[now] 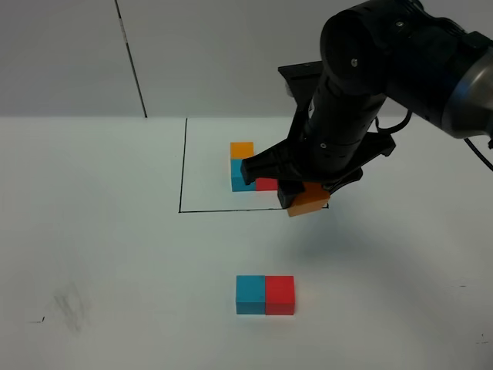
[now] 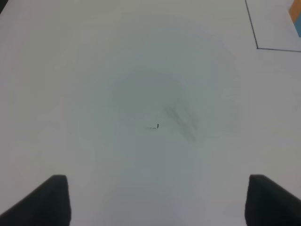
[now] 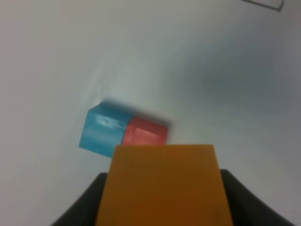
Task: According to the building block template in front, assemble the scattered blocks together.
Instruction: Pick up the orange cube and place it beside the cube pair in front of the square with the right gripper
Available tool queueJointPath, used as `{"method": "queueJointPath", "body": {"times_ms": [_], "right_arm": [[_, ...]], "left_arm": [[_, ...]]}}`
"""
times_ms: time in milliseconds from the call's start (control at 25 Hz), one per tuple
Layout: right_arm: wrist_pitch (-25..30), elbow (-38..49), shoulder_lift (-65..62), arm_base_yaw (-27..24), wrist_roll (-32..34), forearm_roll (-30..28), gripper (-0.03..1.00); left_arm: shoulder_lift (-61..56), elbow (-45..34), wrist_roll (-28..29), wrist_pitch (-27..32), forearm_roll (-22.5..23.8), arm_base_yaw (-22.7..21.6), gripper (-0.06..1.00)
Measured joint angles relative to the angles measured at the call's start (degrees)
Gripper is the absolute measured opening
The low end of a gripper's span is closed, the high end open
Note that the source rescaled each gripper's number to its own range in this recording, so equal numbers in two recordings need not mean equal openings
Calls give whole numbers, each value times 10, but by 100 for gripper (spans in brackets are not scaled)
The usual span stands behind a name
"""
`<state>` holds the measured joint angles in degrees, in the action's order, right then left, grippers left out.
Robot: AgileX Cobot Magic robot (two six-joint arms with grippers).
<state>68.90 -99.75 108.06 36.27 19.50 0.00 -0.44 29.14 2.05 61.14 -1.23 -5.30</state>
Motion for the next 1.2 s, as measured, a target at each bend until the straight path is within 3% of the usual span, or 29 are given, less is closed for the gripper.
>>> {"method": "queueJointPath", "body": {"times_ms": [520, 880, 1200], "right_arm": [[-51, -18, 32, 31, 42, 31, 1], [1, -139, 169, 31, 95, -13, 1], [3, -159, 237, 31, 131, -20, 1]], "left_arm": [[0, 0, 0, 0, 0, 0, 72], [0, 0, 0, 0, 0, 0, 72], [0, 0, 0, 0, 0, 0, 72]]}}
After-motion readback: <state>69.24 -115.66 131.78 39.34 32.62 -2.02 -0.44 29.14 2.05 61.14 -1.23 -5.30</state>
